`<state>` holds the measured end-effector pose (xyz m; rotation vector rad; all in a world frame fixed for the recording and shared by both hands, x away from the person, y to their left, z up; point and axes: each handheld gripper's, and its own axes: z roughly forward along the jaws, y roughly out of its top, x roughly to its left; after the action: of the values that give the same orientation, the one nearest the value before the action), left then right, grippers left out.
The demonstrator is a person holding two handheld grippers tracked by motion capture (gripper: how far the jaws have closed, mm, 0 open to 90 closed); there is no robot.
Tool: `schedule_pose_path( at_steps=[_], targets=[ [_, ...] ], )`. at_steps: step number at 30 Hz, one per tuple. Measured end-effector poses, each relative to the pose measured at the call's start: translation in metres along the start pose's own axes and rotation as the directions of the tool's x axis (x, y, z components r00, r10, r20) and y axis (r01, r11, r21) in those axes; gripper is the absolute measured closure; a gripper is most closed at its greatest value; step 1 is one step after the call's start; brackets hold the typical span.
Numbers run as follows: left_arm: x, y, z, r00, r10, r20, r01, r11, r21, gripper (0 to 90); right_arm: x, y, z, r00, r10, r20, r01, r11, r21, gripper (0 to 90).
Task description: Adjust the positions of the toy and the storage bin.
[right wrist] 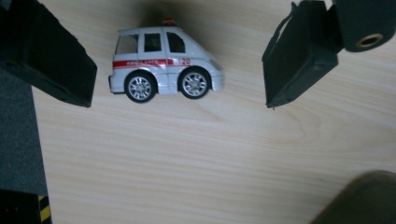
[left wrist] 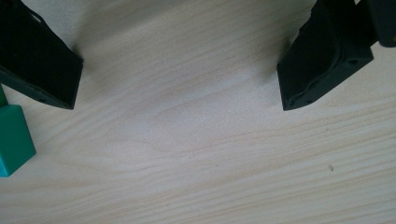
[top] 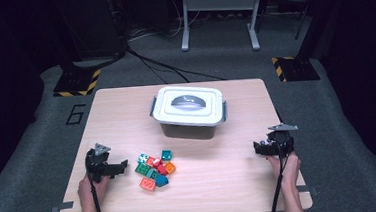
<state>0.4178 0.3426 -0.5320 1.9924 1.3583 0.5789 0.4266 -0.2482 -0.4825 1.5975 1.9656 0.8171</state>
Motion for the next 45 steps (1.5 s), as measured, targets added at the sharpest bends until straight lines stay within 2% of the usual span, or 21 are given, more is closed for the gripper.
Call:
schedule_pose_path(
  at_steps=[2, 3, 7, 10, 13, 16, 17, 18, 19, 22, 23, 27, 30, 34, 37, 40, 42, 43, 45],
  targets=[
    [0.000, 0.000, 0.000, 1.0000, -0.002, 0.001, 0.002, 1.0000, -0.001, 0.0, 0.004, 0.004, -0.003, 0.9999, -0.008, -0.012, 0.008, 1.000, 0.005, 7.4],
    [0.000, 0.000, 0.000, 1.0000, -0.003, 0.000, 0.003, 1.0000, -0.002, 0.0, 0.008, 0.010, -0.006, 0.9992, -0.031, -0.027, 0.031, 1.000, -0.002, 6.2],
    [0.000, 0.000, 0.000, 1.0000, -0.002, 0.000, 0.002, 1.0000, -0.001, 0.0, 0.015, 0.019, -0.010, 0.9976, -0.046, -0.052, 0.046, 0.999, -0.009, 4.6],
    [0.000, 0.000, 0.000, 1.0000, 0.000, 0.000, 0.000, 1.0000, 0.000, 0.0, 0.025, 0.033, -0.014, 0.9935, -0.071, -0.088, 0.069, 0.997, -0.024, 4.1],
    [0.000, 0.000, 0.000, 1.0000, -0.002, 0.000, 0.002, 1.0000, -0.002, 0.0, 0.031, 0.045, -0.016, 0.9912, -0.069, -0.113, 0.065, 0.997, -0.042, 6.7],
    [0.000, 0.000, 0.000, 1.0000, 0.000, 0.000, 0.000, 1.0000, 0.000, 0.0, 0.036, 0.058, -0.016, 0.9888, -0.071, -0.131, 0.064, 0.996, -0.061, 15.0],
    [0.000, 0.000, 0.000, 1.0000, 0.000, 0.001, 0.000, 1.0000, 0.000, 0.0, 0.038, 0.063, -0.016, 0.9877, -0.059, -0.144, 0.050, 0.997, -0.066, 17.4],
    [0.000, 0.000, 0.000, 1.0000, -0.002, 0.000, 0.002, 1.0000, -0.002, 0.0, 0.041, 0.071, -0.014, 0.9871, -0.046, -0.153, 0.035, 0.997, -0.072, 26.4],
    [0.000, 0.000, 0.000, 1.0000, 0.001, 0.000, -0.001, 1.0000, 0.000, 0.0, 0.042, 0.076, -0.013, 0.9849, -0.054, -0.165, 0.041, 0.996, -0.082, 30.2],
    [0.000, 0.000, 0.000, 1.0000, -0.001, 0.001, 0.001, 1.0000, 0.001, 0.0, 0.046, 0.091, -0.009, 0.9809, -0.039, -0.190, 0.020, 0.995, -0.096, 43.7],
    [0.000, 0.000, 0.000, 1.0000, 0.000, 0.001, 0.000, 1.0000, 0.000, 0.0, 0.048, 0.097, -0.008, 0.9771, -0.027, -0.211, 0.005, 0.995, -0.103, 49.7],
    [0.000, 0.000, 0.000, 1.0000, 0.000, 0.000, 0.000, 1.0000, 0.001, 0.0, 0.056, 0.114, 0.000, 0.9764, -0.026, -0.214, 0.004, 0.995, -0.102, 62.4],
    [0.000, 0.000, 0.000, 1.0000, 0.001, 0.002, -0.001, 1.0000, 0.001, 0.0, 0.063, 0.124, 0.009, 0.9749, -0.033, -0.220, 0.013, 0.996, -0.092, 67.3],
    [0.000, 0.000, 0.000, 1.0000, 0.000, 0.001, 0.000, 1.0000, 0.000, 0.0, 0.071, 0.135, 0.020, 0.9783, -0.048, -0.202, 0.032, 0.996, -0.080, 70.8],
    [0.000, 0.000, 0.000, 1.0000, 0.000, 0.002, 0.000, 1.0000, 0.000, 0.0, 0.073, 0.143, 0.029, 0.9804, -0.040, -0.193, 0.027, 0.997, -0.067, 73.3],
    [0.000, 0.000, 0.000, 1.0000, 0.000, 0.001, 0.000, 1.0000, 0.000, 0.0, 0.073, 0.148, 0.036, 0.9790, -0.023, -0.203, 0.013, 0.999, -0.051, 75.3],
    [0.000, 0.000, 0.000, 1.0000, 0.001, 0.001, -0.001, 1.0000, 0.000, 0.0, 0.074, 0.150, 0.042, 0.9777, -0.038, -0.206, 0.029, 0.998, -0.048, 77.3],
    [0.000, 0.000, 0.000, 1.0000, 0.001, 0.001, -0.001, 1.0000, 0.001, 0.0, 0.077, 0.150, 0.044, 0.9812, -0.028, -0.191, 0.021, 0.999, -0.037, 79.1],
    [0.000, 0.000, 0.000, 1.0000, -0.003, 0.004, 0.003, 1.0000, -0.002, 0.0, 0.077, 0.150, 0.046, 0.9810, -0.021, -0.193, 0.014, 0.999, -0.041, 80.7]
  ],
)
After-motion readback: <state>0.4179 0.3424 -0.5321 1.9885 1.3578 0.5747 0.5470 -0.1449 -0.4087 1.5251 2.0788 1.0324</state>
